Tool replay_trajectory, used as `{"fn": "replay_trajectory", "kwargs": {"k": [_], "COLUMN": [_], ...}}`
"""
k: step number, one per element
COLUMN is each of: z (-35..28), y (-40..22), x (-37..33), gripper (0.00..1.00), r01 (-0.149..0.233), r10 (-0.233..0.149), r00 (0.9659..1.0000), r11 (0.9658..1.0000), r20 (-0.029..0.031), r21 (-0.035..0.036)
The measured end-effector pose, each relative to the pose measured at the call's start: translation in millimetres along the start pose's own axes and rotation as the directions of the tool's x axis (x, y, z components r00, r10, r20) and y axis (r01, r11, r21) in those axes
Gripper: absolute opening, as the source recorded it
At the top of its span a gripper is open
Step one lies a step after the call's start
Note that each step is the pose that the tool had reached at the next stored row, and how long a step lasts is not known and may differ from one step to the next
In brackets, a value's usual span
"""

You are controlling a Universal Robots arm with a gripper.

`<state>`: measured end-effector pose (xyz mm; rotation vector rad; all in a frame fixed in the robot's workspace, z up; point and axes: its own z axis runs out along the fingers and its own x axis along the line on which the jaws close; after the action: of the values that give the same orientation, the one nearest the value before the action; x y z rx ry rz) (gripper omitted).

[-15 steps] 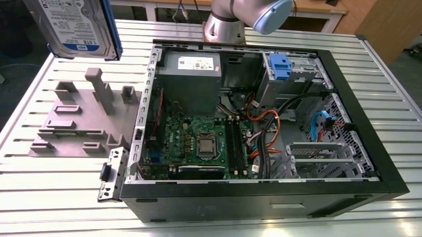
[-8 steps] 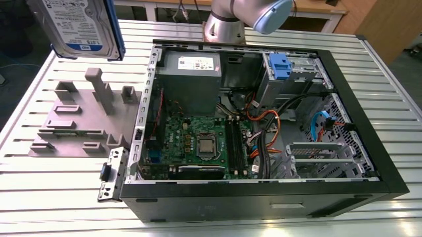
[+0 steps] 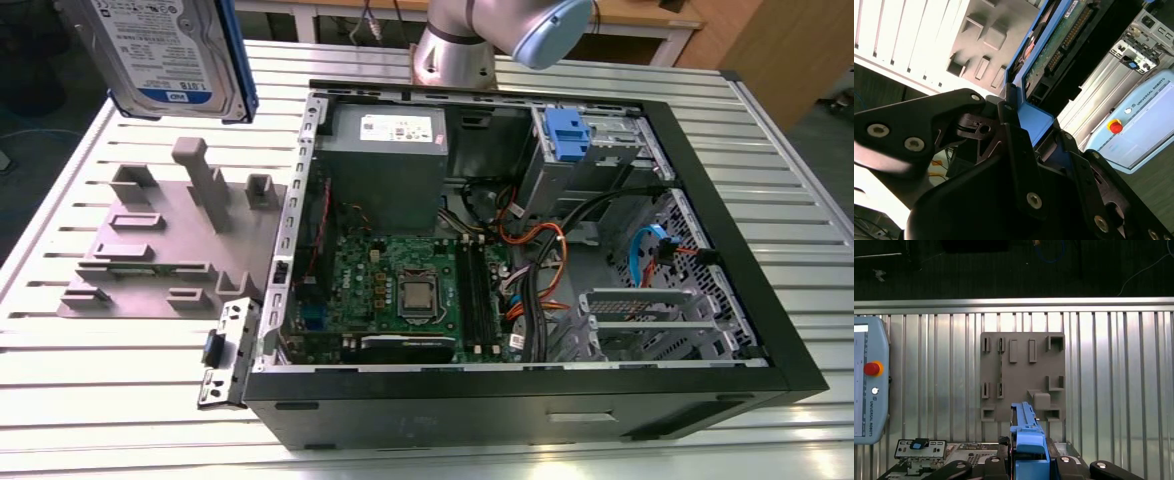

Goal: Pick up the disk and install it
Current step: 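Pick up the disk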

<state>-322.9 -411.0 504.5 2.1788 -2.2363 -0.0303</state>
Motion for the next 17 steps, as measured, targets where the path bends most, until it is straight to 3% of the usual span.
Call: {"fn": "replay_trajectory", "kwargs": {"k": [9,17], "z": [-0.1,-0.3], "y": [-2.0,-11.5], "x": [-0.1,-0.3], "gripper": [0.36,0.36], "r01": [0.0,0.0], "r10": [0.0,0.0], "r00": [1.0,1.0], "r11": [1.0,1.0], "r20": [0.0,0.0], "r21": [-0.0001,0.0]}}
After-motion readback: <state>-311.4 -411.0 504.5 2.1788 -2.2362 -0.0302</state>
